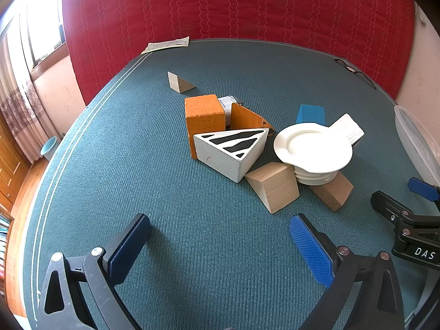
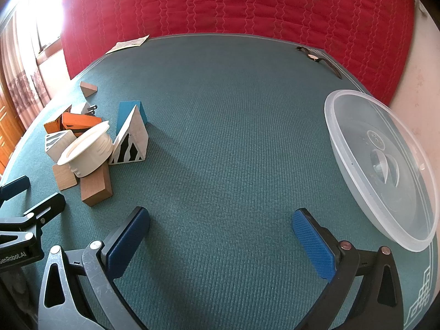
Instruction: Organize rigid objects
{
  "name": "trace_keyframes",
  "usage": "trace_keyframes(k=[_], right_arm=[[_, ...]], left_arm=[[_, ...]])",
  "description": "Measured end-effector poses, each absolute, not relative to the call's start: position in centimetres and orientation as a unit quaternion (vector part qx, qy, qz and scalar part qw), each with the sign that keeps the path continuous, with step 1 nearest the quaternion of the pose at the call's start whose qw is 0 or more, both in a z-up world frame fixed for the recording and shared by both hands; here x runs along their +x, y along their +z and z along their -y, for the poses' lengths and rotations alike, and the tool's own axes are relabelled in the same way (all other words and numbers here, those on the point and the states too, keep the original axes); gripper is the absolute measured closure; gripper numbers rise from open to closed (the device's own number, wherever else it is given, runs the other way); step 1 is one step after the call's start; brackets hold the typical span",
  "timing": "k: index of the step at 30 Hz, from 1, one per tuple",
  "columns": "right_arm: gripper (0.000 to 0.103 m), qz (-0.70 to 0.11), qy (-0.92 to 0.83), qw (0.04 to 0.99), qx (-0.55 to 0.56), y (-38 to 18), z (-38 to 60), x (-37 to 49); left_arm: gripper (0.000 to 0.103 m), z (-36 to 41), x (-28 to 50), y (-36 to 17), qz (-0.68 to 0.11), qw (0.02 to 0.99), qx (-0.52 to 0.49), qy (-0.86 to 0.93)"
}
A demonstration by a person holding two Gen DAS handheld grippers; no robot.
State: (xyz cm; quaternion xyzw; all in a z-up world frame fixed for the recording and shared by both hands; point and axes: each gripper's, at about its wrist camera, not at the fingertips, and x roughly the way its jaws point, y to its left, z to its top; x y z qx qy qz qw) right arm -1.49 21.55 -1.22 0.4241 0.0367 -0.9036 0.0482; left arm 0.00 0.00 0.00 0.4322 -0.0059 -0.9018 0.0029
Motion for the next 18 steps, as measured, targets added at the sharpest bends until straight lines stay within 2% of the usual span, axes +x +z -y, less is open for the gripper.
trace_keyframes(k=[18], right_arm=[[0.000, -0.038, -0.903, 0.048, 0.424, -1.11, -21.58, -1.56]], left_arm=[[0.000, 0.00, 0.00, 0.01, 0.006, 0.003, 0.432, -0.902]])
